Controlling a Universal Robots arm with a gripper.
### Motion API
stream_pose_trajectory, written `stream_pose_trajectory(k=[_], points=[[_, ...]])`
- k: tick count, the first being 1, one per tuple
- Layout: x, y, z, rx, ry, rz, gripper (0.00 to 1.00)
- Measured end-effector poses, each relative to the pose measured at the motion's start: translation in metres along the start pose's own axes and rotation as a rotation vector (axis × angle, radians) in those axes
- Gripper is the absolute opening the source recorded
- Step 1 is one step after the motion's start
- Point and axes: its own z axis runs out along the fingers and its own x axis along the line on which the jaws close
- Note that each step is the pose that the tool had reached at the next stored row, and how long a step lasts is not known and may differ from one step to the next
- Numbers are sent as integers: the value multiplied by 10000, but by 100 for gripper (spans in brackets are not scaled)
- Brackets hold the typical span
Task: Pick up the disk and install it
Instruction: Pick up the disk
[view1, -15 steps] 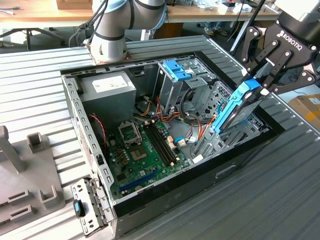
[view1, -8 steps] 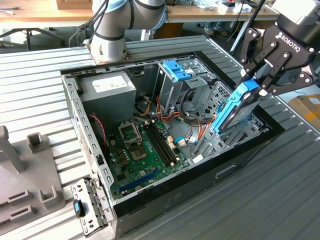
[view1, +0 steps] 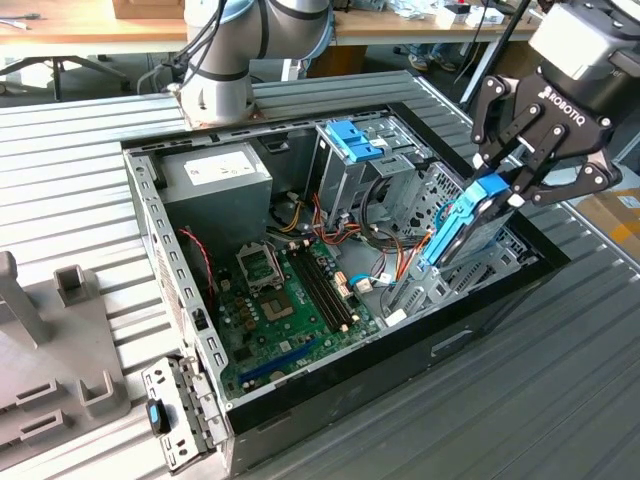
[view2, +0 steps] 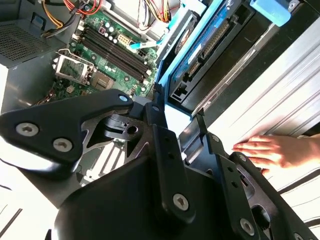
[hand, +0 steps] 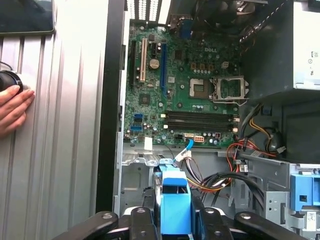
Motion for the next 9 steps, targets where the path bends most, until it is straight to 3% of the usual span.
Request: stream_pose_trajectory(k=[9], points=[[56,-47,257,-10,5,1,36]])
